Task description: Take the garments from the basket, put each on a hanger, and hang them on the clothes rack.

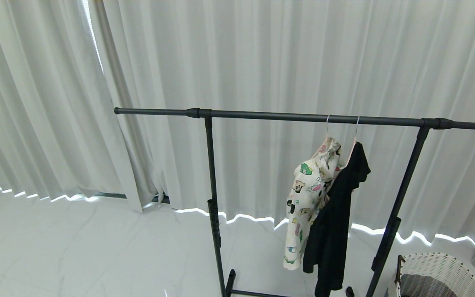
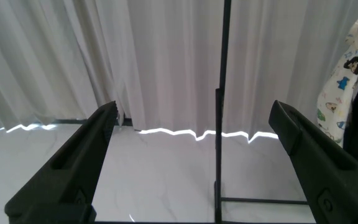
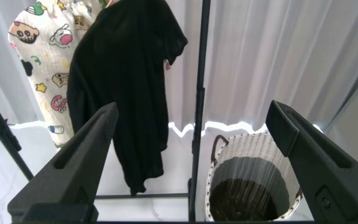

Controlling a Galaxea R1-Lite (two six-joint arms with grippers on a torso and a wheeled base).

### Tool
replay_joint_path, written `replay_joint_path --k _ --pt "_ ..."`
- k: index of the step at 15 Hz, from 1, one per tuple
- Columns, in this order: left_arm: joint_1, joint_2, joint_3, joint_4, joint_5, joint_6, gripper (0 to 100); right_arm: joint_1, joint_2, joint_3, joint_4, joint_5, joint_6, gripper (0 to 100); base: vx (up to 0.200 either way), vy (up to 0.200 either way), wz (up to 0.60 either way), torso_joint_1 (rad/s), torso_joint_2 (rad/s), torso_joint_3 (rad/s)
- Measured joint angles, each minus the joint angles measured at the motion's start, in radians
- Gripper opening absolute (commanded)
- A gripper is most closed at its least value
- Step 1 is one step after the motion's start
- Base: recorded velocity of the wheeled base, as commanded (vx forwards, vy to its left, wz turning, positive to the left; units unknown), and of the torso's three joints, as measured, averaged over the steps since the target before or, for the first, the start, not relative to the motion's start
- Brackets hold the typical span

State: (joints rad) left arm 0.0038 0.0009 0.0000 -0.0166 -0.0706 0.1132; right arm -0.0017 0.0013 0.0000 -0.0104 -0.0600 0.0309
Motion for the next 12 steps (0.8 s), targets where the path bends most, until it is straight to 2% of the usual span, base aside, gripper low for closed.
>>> replay_joint_path --k 12 --pt "0.000 0.000 0.000 0.000 0.000 0.000 100 0.000 0.000 0.000 0.000 0.000 0.000 100 0.000 0.000 0.00 0.000 0.00 0.000"
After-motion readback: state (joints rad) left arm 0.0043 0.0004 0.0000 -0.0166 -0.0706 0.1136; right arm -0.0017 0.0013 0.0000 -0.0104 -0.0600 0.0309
